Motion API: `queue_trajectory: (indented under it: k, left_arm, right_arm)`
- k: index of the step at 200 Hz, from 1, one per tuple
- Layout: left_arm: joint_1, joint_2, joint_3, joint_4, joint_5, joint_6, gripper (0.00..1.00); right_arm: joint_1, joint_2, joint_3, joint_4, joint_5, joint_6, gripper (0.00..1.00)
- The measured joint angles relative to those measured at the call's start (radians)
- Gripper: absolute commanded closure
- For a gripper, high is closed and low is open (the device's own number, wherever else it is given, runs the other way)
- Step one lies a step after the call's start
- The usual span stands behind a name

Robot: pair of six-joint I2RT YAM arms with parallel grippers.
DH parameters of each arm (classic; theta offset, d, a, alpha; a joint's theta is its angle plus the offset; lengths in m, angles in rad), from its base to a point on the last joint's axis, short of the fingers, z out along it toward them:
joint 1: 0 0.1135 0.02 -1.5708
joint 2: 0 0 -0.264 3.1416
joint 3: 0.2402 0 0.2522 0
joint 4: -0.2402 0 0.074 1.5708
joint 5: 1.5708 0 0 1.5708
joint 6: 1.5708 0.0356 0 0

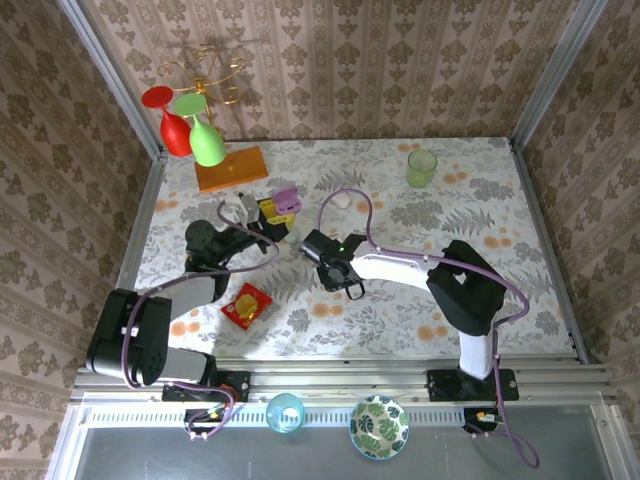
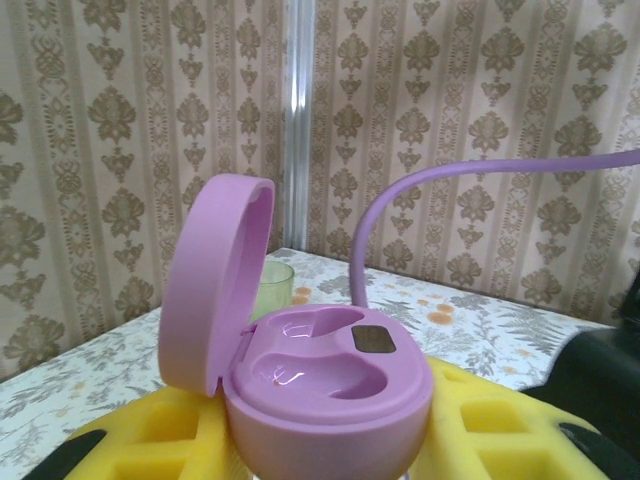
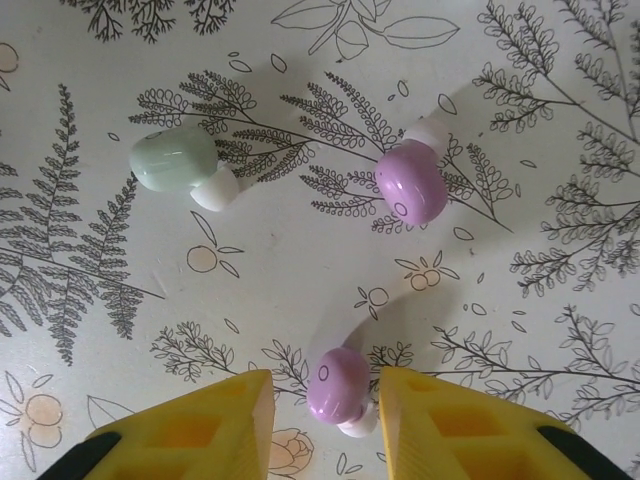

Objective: Insert wireless bluetooth earbuds into charging case

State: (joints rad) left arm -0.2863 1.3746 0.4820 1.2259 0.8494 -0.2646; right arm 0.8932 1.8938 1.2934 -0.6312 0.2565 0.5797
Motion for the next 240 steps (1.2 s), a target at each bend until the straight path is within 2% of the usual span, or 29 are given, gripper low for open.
queue_trajectory:
  k: [88,240]
  left_arm:
    - [0.026,-0.027,-0.015,-0.023,-0.091,0.017,0.81]
    - [0.026,-0.035,-0.025,-0.027,-0.098,0.024,0.8]
  right_arm:
    - [0.052,0.079,0.08,-0.097,0.09,-0.027,0.68]
    - [0.081,0.156,0.164,-0.188,0.171,-0.05,0.72]
